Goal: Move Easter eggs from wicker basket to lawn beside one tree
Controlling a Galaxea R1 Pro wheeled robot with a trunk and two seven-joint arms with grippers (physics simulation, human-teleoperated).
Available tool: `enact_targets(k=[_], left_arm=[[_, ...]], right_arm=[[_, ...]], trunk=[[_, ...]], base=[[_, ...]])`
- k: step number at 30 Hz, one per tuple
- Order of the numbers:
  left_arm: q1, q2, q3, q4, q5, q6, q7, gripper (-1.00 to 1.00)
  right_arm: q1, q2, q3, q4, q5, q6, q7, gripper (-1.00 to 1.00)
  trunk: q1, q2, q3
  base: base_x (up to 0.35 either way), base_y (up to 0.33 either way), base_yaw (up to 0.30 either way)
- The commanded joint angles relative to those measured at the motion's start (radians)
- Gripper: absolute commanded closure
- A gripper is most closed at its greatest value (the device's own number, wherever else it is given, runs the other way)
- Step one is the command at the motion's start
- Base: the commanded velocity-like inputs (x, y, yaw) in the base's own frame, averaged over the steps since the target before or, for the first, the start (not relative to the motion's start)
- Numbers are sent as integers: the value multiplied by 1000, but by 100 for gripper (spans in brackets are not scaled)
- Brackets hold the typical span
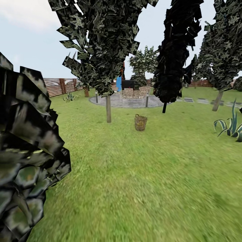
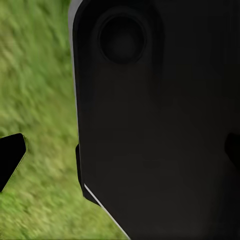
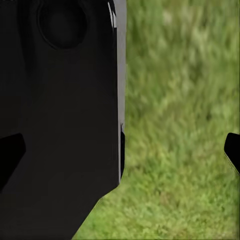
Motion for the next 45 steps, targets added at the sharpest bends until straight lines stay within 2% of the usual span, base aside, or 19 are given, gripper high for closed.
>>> enact_targets(k=[1, 15, 28, 40, 45], left_arm=[[0, 0, 1, -2, 1, 1, -4, -100], [0, 0, 1, -2, 1, 1, -2, -100], [0, 0, 1, -2, 1, 1, -1, -100], [0, 0, 1, -2, 1, 1, -1, -100], [0, 0, 1, -2, 1, 1, -1, -100]], right_arm=[[0, 0, 0, 0, 0, 0, -1, -100], [0, 0, 2, 0, 4, -1, -1, -100], [0, 0, 2, 0, 1, -3, -1, -100], [0, 0, 2, 0, 3, -2, -1, -100], [0, 0, 2, 0, 4, -3, 0, -100]], trunk=[[1, 0, -1], [1, 0, -1], [1, 0, -1], [1, 0, -1], [1, 0, -1]], base=[[293, 215, 219], [301, 160, 55], [327, 3, -225], [327, 0, -27], [327, 0, -212]])
